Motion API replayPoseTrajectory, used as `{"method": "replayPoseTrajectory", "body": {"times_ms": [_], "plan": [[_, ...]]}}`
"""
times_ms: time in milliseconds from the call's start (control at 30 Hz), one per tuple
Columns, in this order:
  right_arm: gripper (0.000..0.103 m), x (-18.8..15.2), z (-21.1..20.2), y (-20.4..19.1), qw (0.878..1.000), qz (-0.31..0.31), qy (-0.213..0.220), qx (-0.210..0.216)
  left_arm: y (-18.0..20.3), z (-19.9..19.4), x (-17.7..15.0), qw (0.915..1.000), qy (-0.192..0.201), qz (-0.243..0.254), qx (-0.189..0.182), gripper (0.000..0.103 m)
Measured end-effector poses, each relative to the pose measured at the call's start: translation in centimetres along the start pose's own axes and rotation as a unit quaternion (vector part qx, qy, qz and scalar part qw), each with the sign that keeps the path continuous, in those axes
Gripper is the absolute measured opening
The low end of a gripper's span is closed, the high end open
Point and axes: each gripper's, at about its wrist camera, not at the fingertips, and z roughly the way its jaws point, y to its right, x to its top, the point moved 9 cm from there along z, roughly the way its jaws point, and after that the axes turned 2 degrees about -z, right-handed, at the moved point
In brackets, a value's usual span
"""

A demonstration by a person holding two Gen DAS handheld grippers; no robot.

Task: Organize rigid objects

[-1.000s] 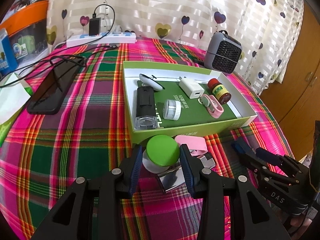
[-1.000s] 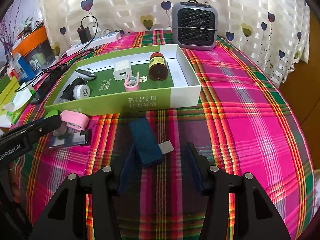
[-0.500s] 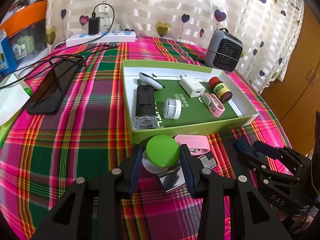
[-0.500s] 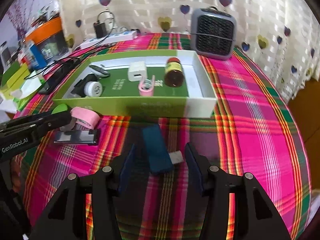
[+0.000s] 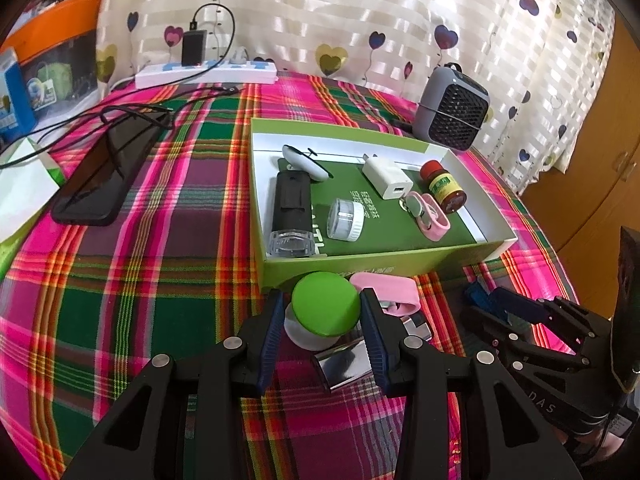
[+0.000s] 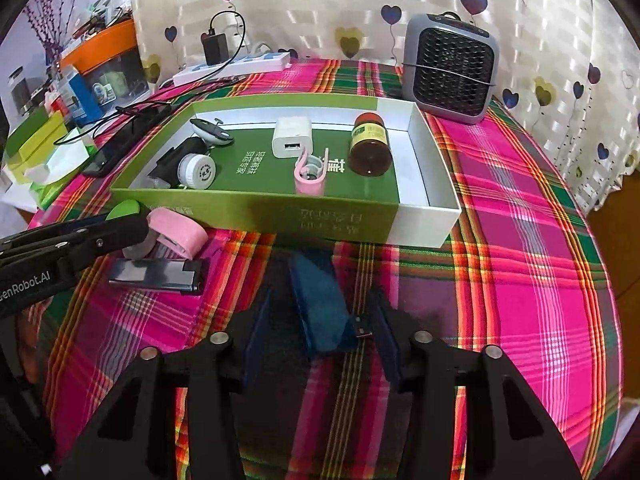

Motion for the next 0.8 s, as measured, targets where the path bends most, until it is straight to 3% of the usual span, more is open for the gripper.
{"method": "replayPoseTrajectory", "body": {"times_ms": [233, 333, 800], "plan": [[0.04, 0.1, -0.04, -0.08, 1.0, -0.002, 0.002, 0.007, -0.03, -0.18, 0.22, 1.0, 0.008, -0.002, 0.001, 0.035], [0.028, 0.08, -0.11, -0.1, 1.0, -0.001, 0.003, 0.011, 0.01, -0.23, 0.14, 1.0, 0.009, -0.001, 0.0, 0.032], [0.027, 0.02, -0.17, -0.09, 1.0, 0.005, 0.005, 0.019, -0.24, -0.6, 0.15, 0.9999, 0.015, -0.003, 0.003, 0.032]]}}
